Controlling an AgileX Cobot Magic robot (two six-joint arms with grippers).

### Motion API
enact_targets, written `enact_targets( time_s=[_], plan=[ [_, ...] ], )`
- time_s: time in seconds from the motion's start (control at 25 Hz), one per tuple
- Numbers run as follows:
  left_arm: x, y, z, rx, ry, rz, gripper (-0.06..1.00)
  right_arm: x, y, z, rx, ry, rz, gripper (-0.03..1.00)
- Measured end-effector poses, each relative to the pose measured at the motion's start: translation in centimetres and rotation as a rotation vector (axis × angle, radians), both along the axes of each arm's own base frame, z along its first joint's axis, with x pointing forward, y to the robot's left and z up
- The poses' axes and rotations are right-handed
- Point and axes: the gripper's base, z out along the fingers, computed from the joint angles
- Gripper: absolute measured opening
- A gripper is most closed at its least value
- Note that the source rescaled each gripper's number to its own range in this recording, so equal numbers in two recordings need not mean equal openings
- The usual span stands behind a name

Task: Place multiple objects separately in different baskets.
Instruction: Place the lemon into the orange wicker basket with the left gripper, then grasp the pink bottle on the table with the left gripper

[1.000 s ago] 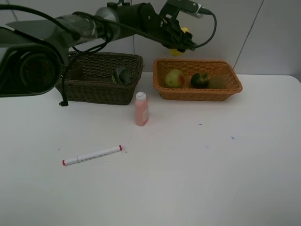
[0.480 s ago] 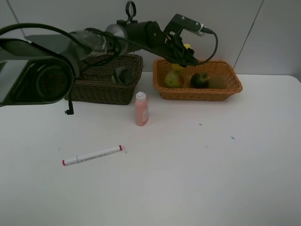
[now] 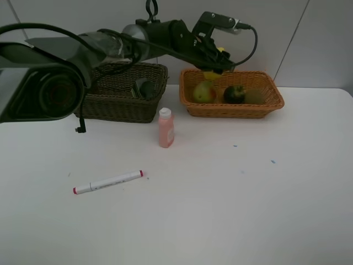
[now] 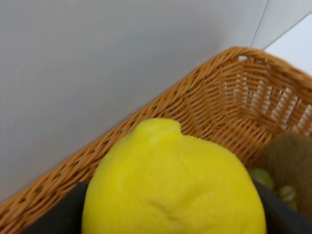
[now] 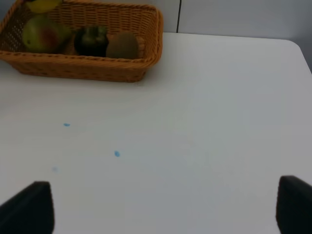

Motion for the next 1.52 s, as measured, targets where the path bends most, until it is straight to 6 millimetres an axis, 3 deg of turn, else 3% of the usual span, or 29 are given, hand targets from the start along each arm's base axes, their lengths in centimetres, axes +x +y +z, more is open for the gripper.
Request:
enact_targets(
  time_s=[0.08, 0.2, 0.76, 1.0, 1.24, 1.52],
  plan=[
    [0.0, 0.0, 0.2, -0.042, 0.019, 0.025, 0.92, 0.0, 0.0, 0.0, 0.000, 0.000, 0.000, 1.00],
    [0.0, -0.1, 0.1, -0.052, 0.038, 0.030, 0.99, 0.0, 0.0, 0.0, 0.000, 0.000, 0.000, 1.00],
    [-0.4, 0.0, 0.5, -0.027, 0.062, 0.005, 1.00, 0.0, 0.0, 0.0, 0.000, 0.000, 0.000, 1.00],
    [-2.1, 0.5, 4.2, 0.038, 0.156, -0.074, 1.00, 0.0, 0.0, 0.0, 0.000, 0.000, 0.000, 1.00],
    [-4.7, 2.2, 8.0, 0.184, 0.325, -0.110, 1.00, 0.0, 0.0, 0.0, 0.000, 0.000, 0.000, 1.00],
    [-7.0, 4.6, 10.3, 0.311, 0.538, 0.003, 1.00, 0.0, 0.0, 0.0, 0.000, 0.000, 0.000, 1.00]
  ],
)
